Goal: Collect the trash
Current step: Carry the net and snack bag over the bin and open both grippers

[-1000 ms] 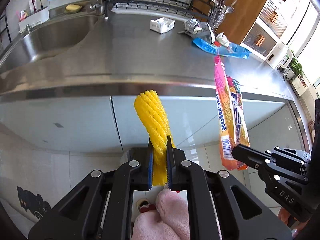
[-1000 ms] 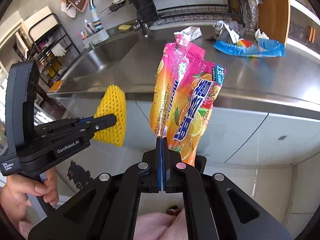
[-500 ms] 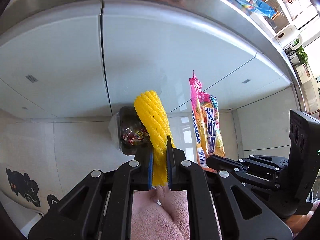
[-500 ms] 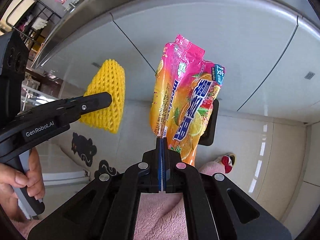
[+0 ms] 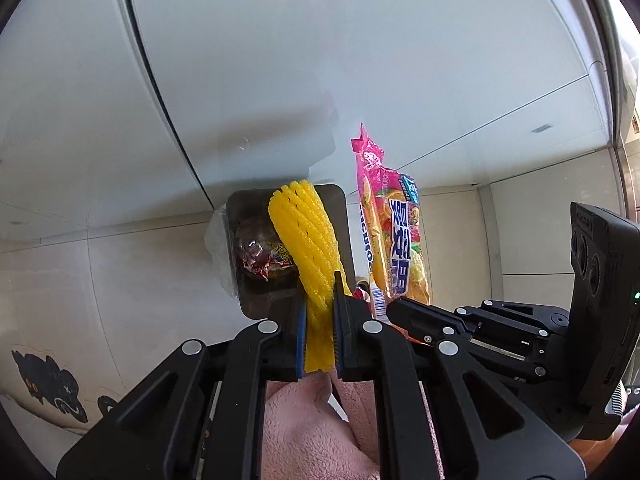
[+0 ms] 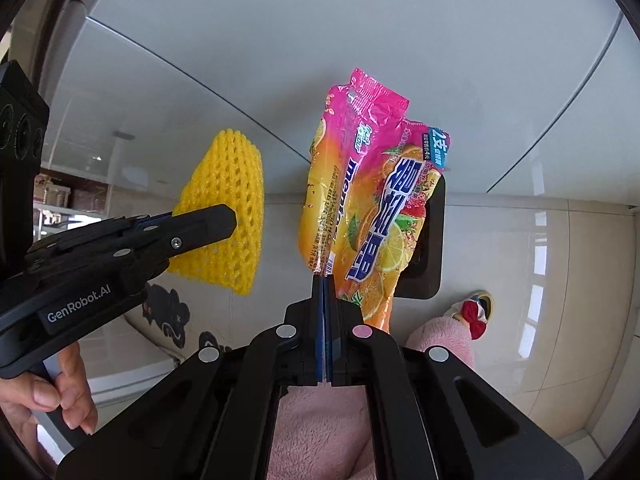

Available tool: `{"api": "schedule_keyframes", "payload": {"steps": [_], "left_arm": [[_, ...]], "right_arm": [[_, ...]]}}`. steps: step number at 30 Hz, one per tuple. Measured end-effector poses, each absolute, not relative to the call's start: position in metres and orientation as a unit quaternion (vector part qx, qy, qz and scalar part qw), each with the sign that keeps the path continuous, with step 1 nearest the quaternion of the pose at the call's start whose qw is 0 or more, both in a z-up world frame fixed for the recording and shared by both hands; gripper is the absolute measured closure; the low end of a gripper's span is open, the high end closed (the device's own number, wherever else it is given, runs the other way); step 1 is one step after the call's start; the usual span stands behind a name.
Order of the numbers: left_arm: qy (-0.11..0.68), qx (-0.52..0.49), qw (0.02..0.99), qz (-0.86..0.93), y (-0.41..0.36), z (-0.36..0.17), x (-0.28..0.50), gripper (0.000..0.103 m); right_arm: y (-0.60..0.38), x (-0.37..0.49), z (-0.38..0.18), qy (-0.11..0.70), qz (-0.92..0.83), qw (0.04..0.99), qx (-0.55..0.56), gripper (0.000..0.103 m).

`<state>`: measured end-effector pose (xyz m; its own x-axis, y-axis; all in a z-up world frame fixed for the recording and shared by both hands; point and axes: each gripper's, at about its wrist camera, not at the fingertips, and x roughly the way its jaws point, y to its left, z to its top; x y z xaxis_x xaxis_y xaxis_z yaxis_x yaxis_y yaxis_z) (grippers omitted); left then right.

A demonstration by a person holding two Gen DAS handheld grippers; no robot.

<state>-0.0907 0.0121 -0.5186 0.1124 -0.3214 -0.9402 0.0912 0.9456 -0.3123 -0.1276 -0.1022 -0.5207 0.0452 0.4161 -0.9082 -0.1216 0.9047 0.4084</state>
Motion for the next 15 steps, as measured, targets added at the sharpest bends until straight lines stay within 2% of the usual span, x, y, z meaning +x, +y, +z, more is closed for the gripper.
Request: {"api": "schedule_keyframes", "payload": {"steps": [9, 11, 14, 15], "left_arm": [[0.658, -0.089, 0.736, -0.137, 0.015, -0.541, -0.080, 0.093], [0.659, -0.087, 0.735, -0.134, 0.015, -0.540, -0.079, 0.090], [0.659, -0.086, 0.736, -0.130, 0.012, -0.537, -0.079, 0.077], [0.658, -0.086, 0.737, -0.126, 0.013, -0.535, -0.077, 0.069]], "right_arm": [[-0.086, -0.113, -0.552, 0.674, 0.189, 0.707, 0.099, 0.101], [-0.084, -0.111, -0.552, 0.671, 0.188, 0.711, 0.096, 0.097], [-0.083, -0.106, -0.549, 0.669, 0.176, 0.717, 0.089, 0.096], [-0.084, -0.104, -0.549, 0.668, 0.172, 0.719, 0.086, 0.096]]}}
